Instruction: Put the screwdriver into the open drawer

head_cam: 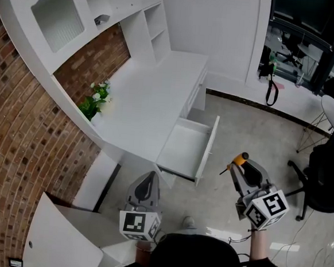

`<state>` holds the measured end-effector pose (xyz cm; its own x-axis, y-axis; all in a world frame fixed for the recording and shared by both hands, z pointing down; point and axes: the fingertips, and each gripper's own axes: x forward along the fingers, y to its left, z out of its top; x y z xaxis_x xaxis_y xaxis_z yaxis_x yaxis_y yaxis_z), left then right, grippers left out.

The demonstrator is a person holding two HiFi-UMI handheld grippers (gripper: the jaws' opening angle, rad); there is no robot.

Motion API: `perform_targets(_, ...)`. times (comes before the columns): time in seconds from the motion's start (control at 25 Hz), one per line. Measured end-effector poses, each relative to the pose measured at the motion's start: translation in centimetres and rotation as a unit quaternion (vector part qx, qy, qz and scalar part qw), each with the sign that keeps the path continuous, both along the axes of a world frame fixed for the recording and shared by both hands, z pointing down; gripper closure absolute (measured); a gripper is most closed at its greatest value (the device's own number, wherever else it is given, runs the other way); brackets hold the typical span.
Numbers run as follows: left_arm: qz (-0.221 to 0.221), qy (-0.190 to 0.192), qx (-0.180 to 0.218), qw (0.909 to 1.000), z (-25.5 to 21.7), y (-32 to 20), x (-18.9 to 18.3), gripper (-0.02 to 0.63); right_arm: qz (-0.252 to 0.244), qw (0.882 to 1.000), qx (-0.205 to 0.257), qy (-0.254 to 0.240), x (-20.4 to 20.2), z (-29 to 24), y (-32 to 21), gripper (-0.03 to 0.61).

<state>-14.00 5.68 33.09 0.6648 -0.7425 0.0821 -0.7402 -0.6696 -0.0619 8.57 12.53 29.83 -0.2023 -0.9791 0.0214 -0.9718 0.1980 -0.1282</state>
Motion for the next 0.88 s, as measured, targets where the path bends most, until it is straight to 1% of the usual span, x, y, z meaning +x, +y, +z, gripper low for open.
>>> perform_targets(0.24,0.016,0.007,-0.014,0.9997,1.2,-3.1,1.4,0.604,0.005,1.000,-0.013,-0.012,0.3,1.2,-2.9,0.471)
perform_targets(0.52,0.027,0.007,-0.027,0.9992,2.2,-4.7,2.6,0.604,0.006,0.999,-0.024,-0.022,0.6,2.1,-5.4,0.471)
perform_targets(0.76,0.025,0.007,-0.045,0.9987,3.7,-5.9,3.2,0.604,-0.001,0.998,-0.042,-0.036,0.9,3.2,-7.8,0.471)
perform_targets(0.88,0.018,0.005,-0.062,0.9979,4.6,-6.8,3.7,0.604,-0.009,0.997,-0.057,-0.048,1.2,4.2,-9.7,0.471)
